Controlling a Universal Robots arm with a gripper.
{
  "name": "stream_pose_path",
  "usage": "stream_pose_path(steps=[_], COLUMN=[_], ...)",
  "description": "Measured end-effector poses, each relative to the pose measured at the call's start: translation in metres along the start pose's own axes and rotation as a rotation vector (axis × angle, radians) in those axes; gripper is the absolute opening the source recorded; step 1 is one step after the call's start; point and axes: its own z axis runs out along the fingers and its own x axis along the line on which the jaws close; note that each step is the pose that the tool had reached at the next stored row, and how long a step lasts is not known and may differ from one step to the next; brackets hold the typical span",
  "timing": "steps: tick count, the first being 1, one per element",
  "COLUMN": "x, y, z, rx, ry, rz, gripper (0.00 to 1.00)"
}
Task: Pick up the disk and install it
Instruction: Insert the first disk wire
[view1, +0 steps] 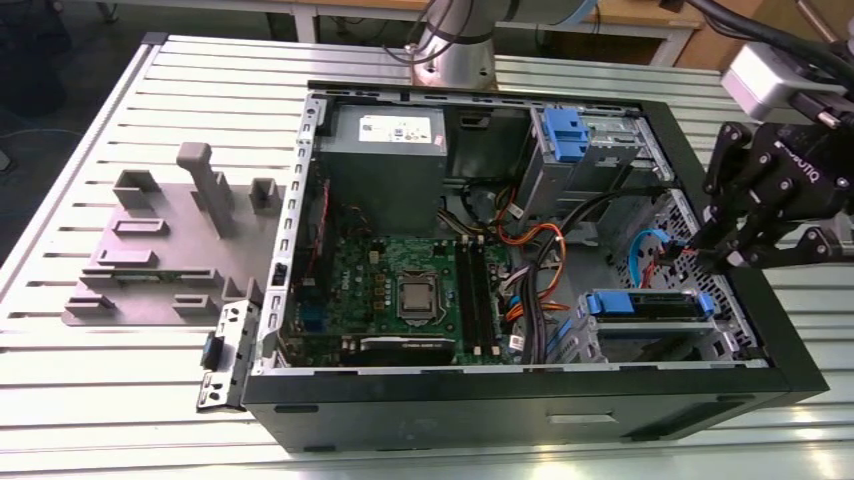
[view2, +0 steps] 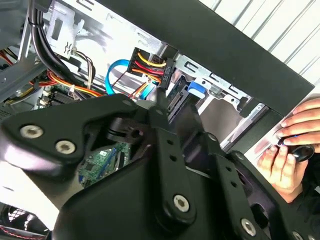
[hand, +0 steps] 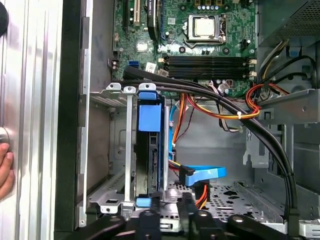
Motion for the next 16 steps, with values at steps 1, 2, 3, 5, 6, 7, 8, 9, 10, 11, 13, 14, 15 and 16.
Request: stream_pose_path(steps=[1, 2, 3, 5, 6, 7, 8, 9, 10, 11, 13, 14, 15, 16], x=[0.0000, 0.0000, 0.0000, 0.0000, 0.0000, 0.0000, 0.0000, -0.0001, -0.0004, -0.0012, -0.0031, -0.0039, -0.0048, -0.0054], y=[0.0000, -0.0004, -0.0006, -0.0006, -0.0006, -0.0006, -0.0006, -0.0006, -0.0006, -0.0007, -0.0008, -0.0011, -0.0013, -0.0013], z=[0.0000, 0.0000, 0.0000, 0.0001, 0.0002, 0.0002, 0.0002, 0.0002, 0.0002, 0.0002, 0.0003, 0.0003, 0.0004, 0.0005], rx=[0.0001, 0.0004, 0.0007, 0.0018, 0.0024, 0.0030, 0.0033, 0.0035, 0.0036, 0.0036, 0.0036, 0.0036, 0.0036, 0.0036], ry=[0.0002, 0.0005, 0.0008, 0.0020, 0.0025, 0.0033, 0.0037, 0.0040, 0.0040, 0.0042, 0.0041, 0.0043, 0.0042, 0.0042], rz=[-0.003, -0.009, -0.018, -0.047, -0.063, -0.079, -0.089, -0.093, -0.094, -0.094, -0.094, -0.094, -0.094, -0.094], gripper=[0.31, 0.37, 0.37, 0.37, 0.37, 0.37, 0.37, 0.37, 0.37, 0.37, 0.37, 0.37, 0.37, 0.37])
